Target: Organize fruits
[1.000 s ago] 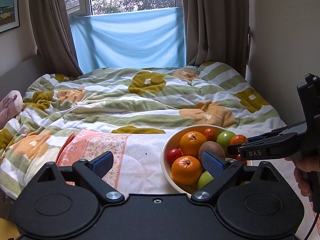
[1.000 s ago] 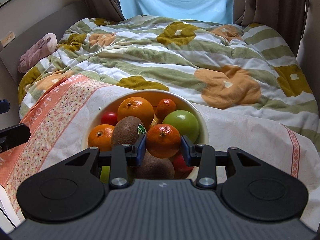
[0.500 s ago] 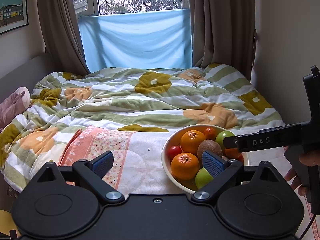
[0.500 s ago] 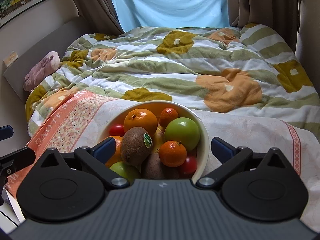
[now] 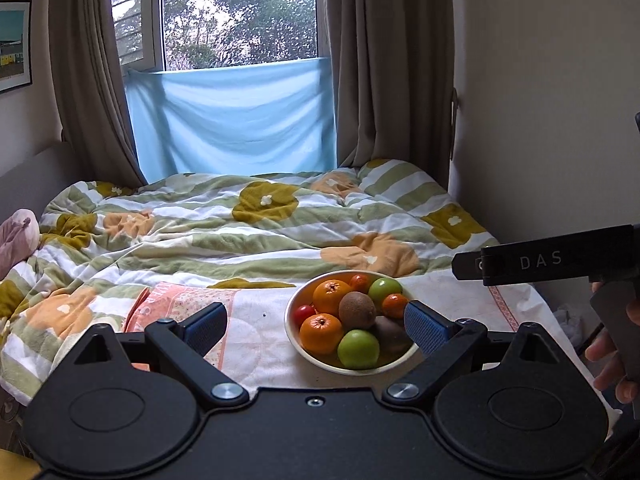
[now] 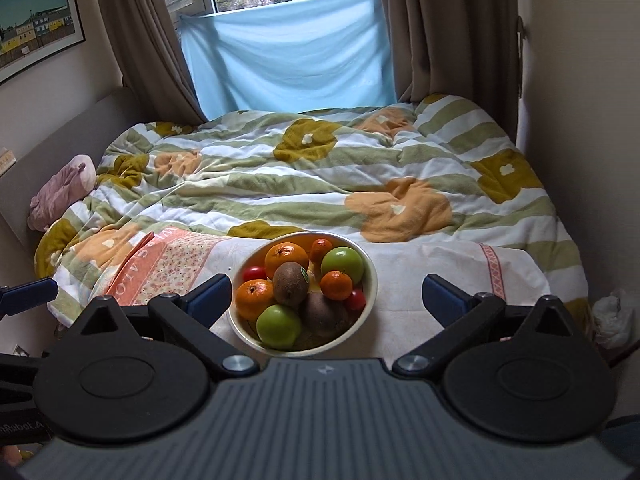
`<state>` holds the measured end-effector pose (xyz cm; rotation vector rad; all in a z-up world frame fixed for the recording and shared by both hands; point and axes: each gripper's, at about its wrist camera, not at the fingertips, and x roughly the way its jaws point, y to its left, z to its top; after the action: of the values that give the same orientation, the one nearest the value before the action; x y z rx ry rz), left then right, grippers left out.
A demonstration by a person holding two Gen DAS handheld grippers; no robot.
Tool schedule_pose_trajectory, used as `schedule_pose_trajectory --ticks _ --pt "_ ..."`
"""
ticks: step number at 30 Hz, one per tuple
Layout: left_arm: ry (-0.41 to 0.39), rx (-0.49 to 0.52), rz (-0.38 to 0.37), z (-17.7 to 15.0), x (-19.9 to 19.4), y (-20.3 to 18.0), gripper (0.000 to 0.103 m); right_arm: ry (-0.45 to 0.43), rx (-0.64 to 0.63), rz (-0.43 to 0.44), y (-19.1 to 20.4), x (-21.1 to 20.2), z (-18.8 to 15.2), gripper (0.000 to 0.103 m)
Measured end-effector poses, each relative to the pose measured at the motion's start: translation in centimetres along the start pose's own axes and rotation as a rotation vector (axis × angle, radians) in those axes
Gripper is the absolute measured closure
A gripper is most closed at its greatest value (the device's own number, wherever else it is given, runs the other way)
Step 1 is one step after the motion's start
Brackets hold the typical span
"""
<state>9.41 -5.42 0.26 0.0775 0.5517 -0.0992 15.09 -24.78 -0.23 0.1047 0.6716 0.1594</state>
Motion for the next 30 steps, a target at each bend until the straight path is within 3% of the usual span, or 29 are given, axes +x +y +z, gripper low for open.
schedule_pose_trajectory --ticks 9,14,22,30 --pt "-0.044 0.002 -0.065 -1.0 -6.6 0.2 0.005 -0.045 0.038 -0.109 1.0 -10.0 -3.2 0.000" --pt "-0.046 -0.001 -0.051 -1.4 -9.0 1.0 0.005 -0.052 0.009 -0.163 2.1 -13.5 -5.2 0.000" --pt "-0.047 -0.006 -0.012 -2.8 -12.1 2.8 0.003 -0.069 -0.007 -0.210 3.2 -17.6 -7.9 0.000" --pt "-0.053 0.007 0.010 -4.0 -13.8 3.4 0.000 -0.067 -0.013 -0.206 4.3 -19.0 -9.5 0.000"
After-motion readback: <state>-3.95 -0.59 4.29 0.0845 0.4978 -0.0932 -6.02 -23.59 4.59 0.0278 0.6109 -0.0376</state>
